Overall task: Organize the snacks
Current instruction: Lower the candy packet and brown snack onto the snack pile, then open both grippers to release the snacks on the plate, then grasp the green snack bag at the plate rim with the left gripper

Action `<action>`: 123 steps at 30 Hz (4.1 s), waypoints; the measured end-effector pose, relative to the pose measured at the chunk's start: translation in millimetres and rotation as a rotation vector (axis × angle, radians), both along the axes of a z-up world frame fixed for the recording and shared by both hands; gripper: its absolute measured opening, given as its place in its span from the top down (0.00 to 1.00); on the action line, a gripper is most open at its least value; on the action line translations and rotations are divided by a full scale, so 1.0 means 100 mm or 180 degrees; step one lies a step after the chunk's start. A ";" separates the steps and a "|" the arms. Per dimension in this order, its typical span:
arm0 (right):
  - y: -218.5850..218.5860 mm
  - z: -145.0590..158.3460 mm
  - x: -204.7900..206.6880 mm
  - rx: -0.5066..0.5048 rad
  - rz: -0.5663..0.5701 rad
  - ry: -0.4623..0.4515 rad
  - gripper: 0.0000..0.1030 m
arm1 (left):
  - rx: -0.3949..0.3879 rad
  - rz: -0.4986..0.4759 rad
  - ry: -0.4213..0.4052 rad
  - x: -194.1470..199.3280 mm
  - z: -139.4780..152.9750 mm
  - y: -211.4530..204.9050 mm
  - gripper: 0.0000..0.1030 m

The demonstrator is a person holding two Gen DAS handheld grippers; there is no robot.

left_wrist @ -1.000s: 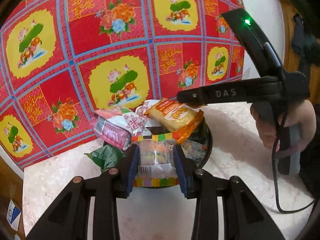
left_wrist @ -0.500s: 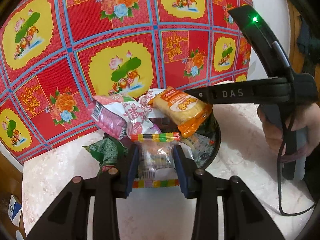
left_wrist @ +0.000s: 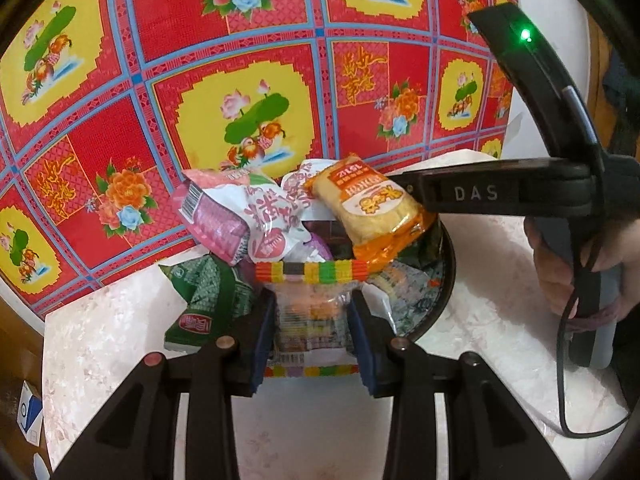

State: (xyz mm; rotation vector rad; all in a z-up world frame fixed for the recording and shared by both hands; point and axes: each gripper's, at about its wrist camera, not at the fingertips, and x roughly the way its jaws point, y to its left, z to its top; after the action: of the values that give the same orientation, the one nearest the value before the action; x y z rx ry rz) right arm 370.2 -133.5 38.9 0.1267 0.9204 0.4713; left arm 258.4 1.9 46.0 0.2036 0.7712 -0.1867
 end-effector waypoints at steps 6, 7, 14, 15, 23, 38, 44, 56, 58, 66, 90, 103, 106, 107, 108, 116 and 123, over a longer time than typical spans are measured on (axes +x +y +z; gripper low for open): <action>0.05 -0.01 0.00 -0.0036 -0.0013 -0.0029 0.69 | 0.0065 -0.0009 -0.0009 0.00 -0.01 -0.04 0.52; 0.06 -0.01 0.00 -0.0045 -0.0019 -0.0034 0.69 | 0.0066 -0.0012 -0.0013 0.00 -0.01 -0.04 0.51; 0.06 -0.06 0.04 -0.0071 -0.0077 0.0022 0.54 | 0.0075 -0.0007 -0.0013 0.00 0.00 -0.03 0.38; 0.06 -0.06 0.04 -0.0077 -0.0081 0.0018 0.53 | 0.0078 -0.0010 -0.0018 -0.01 0.00 -0.03 0.37; -0.01 -0.09 0.05 -0.0147 -0.0183 0.0031 0.35 | 0.0120 -0.0038 -0.0166 -0.08 0.04 -0.05 0.35; -0.05 -0.01 0.01 -0.0063 -0.0074 0.0056 0.23 | 0.0097 -0.0041 -0.0220 -0.10 0.05 -0.03 0.32; -0.15 0.08 0.00 0.0036 -0.0085 0.0046 0.22 | 0.0055 -0.0125 -0.0193 -0.17 0.15 -0.01 0.32; -0.20 0.27 -0.11 0.0043 -0.0068 -0.0126 0.22 | -0.0099 0.0011 0.0026 -0.56 0.43 0.42 0.32; -0.14 0.31 -0.15 0.0004 -0.0037 -0.0210 0.22 | -0.0110 0.0125 0.0072 -0.54 0.37 0.56 0.32; 0.04 0.59 -0.44 0.0013 0.0267 -0.0607 0.22 | -0.0566 0.0525 0.0326 -0.15 0.17 1.09 0.50; 0.17 0.58 -0.55 -0.0135 0.0356 -0.0712 0.22 | -0.0566 0.0651 0.0063 -0.14 0.30 0.96 0.74; 0.12 0.57 -0.51 -0.0087 0.0284 -0.0684 0.22 | -0.0287 0.0474 0.0201 -0.21 0.08 0.94 0.24; 0.13 0.57 -0.52 -0.0103 0.0295 -0.0697 0.22 | -0.0189 0.0431 0.0362 -0.26 -0.02 0.92 0.24; 0.14 0.56 -0.52 -0.0105 0.0297 -0.0692 0.22 | -0.0171 0.0410 0.0385 -0.26 -0.05 0.91 0.24; 0.14 0.56 -0.51 -0.0107 0.0299 -0.0686 0.22 | -0.0128 0.0408 0.0390 -0.27 -0.08 0.90 0.24; 0.14 0.55 -0.52 -0.0090 0.0316 -0.0686 0.22 | -0.0299 0.0540 0.0425 -0.30 -0.15 0.94 0.58; 0.19 0.56 -0.57 -0.0006 0.0473 -0.0667 0.22 | -0.0364 0.0445 -0.0006 -0.45 0.32 0.81 0.62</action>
State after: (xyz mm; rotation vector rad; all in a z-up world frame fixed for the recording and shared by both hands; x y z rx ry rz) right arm 313.6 -114.8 94.6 0.0065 0.7271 0.6095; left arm 213.1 82.7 78.1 0.0412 0.7674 -0.0977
